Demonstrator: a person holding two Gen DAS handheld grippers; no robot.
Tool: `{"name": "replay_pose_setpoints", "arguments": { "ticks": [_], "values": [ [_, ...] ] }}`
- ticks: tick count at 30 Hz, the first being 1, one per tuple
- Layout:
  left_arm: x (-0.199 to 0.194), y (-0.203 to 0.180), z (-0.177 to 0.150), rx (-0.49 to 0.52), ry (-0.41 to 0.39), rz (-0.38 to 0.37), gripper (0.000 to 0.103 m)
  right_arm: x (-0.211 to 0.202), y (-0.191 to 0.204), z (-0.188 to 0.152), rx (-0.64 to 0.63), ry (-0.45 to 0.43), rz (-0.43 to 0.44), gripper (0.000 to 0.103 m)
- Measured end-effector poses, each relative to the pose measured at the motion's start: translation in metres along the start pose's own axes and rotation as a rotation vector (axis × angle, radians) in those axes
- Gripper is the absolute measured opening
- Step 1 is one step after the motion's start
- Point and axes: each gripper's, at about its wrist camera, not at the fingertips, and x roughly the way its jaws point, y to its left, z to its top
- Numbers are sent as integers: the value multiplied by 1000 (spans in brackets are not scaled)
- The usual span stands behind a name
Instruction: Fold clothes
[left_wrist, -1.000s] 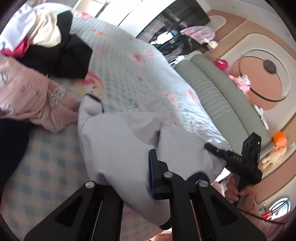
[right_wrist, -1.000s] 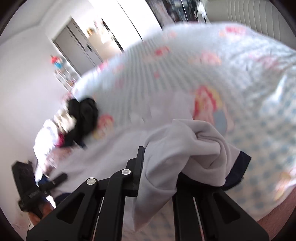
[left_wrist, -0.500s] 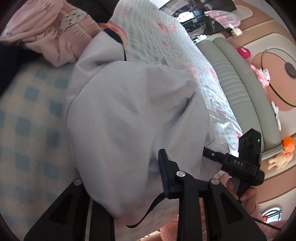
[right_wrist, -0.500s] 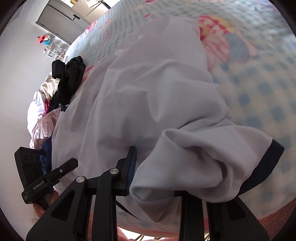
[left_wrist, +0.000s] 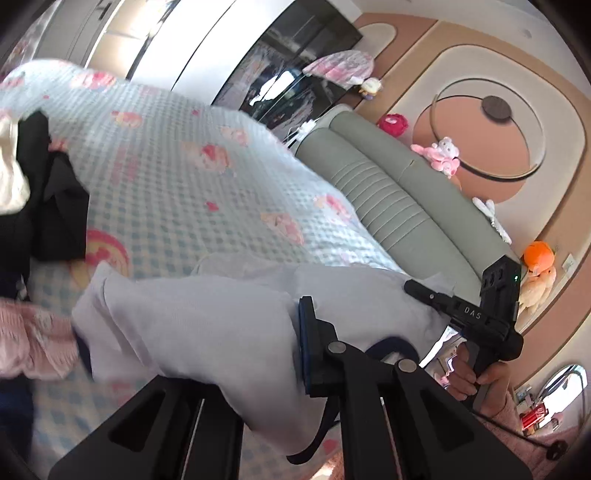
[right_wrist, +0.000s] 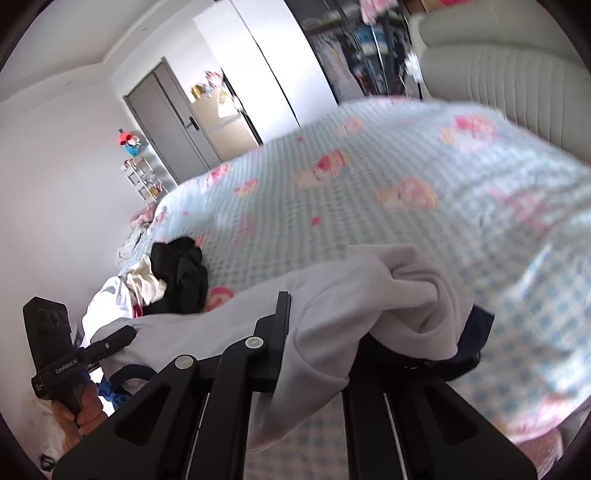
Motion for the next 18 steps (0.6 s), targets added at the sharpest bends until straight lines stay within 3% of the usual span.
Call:
{"name": "replay_pose_setpoints", "arguments": {
  "ticks": [3,7,10,11,13,15,18],
  "values": [
    [11,13,-34,-48,98,53,8,12,-18,-23,62,65,7,5],
    [23,31,-84,-133,213,87,8,36,-55,-83,134,208,3,5],
    [52,48,-99,-143,323,153,8,63,-65,-93,134,273,-2,5],
    [62,48,-90,-120,332,174,7,69,-63,-77,114,261,-3,5],
    [77,39,-41,-54,291,194,6,77,-57,-39,72,224,-1,5],
    [75,8,34,50,174,215,6,55,-32,40,18,68,37,5],
    [19,-65,123,185,-59,178,6,-23,18,146,-87,-217,103,5]
  ]
}}
